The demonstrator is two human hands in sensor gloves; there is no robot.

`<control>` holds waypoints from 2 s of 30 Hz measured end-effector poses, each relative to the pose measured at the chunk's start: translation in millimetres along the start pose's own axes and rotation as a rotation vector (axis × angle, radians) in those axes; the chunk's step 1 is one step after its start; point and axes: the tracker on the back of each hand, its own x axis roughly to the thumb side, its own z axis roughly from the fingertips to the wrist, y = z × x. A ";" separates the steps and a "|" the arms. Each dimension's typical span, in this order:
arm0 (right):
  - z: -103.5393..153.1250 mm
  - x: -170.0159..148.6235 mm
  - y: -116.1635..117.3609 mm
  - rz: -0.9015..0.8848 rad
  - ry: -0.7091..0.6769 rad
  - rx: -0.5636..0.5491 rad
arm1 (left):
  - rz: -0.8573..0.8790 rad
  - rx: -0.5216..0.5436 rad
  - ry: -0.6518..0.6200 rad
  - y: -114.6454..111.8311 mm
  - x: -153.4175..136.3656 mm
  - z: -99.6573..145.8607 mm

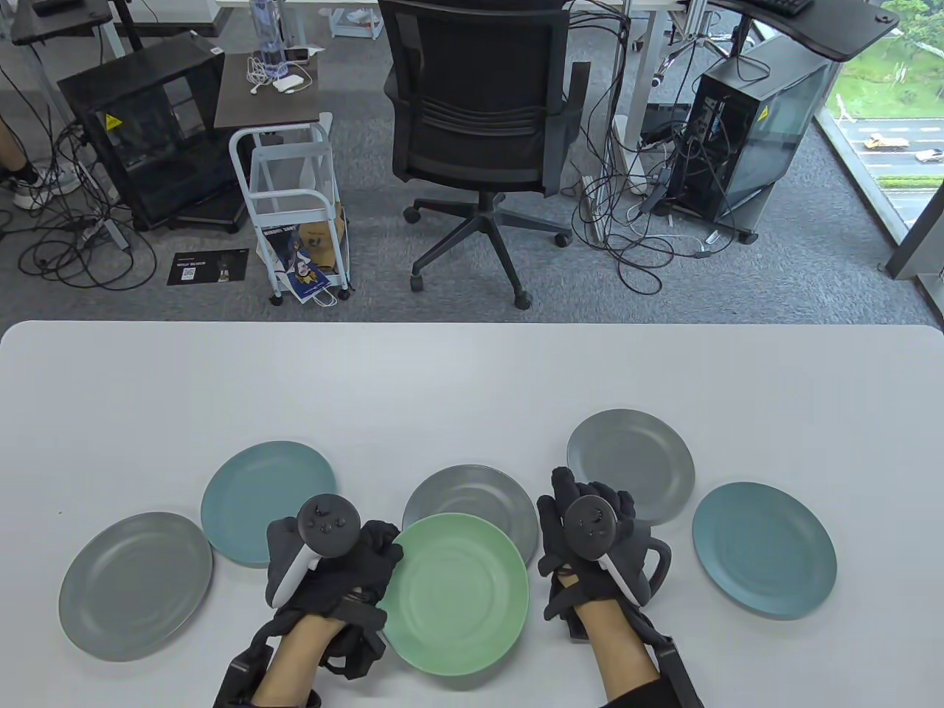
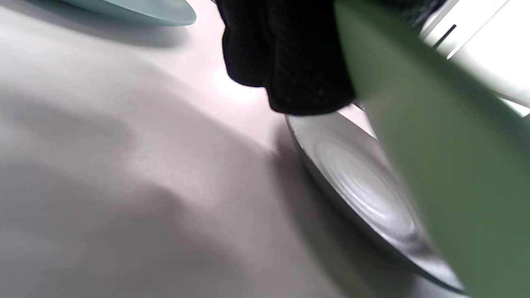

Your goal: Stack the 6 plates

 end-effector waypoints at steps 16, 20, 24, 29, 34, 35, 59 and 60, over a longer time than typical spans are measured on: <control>-1.3 -3.6 -6.4 0.001 0.008 -0.038 | 0.020 0.039 0.117 2.5 13.8 -28.8; -1.6 -5.0 -6.7 -0.015 0.014 -0.037 | -0.011 0.052 0.137 -3.4 18.6 -32.9; -1.2 -4.4 -6.9 -0.016 0.012 -0.033 | 0.007 0.073 0.160 -4.6 19.2 -33.6; -1.4 -4.6 -6.0 -0.015 0.010 -0.034 | 0.046 0.057 0.173 -9.0 16.8 -35.8; -0.9 -4.3 -6.3 -0.009 0.011 -0.029 | 0.050 0.068 0.181 -10.1 17.0 -33.8; -0.9 -4.2 -6.3 -0.007 0.010 -0.028 | 0.040 0.087 0.173 -9.9 18.1 -31.6; 0.9 -0.1 -2.1 0.026 -0.011 -0.010 | -0.670 0.397 0.396 7.5 -15.4 -3.9; 1.0 0.2 -1.7 0.026 -0.012 -0.009 | -0.689 0.389 0.408 6.4 -16.7 -5.1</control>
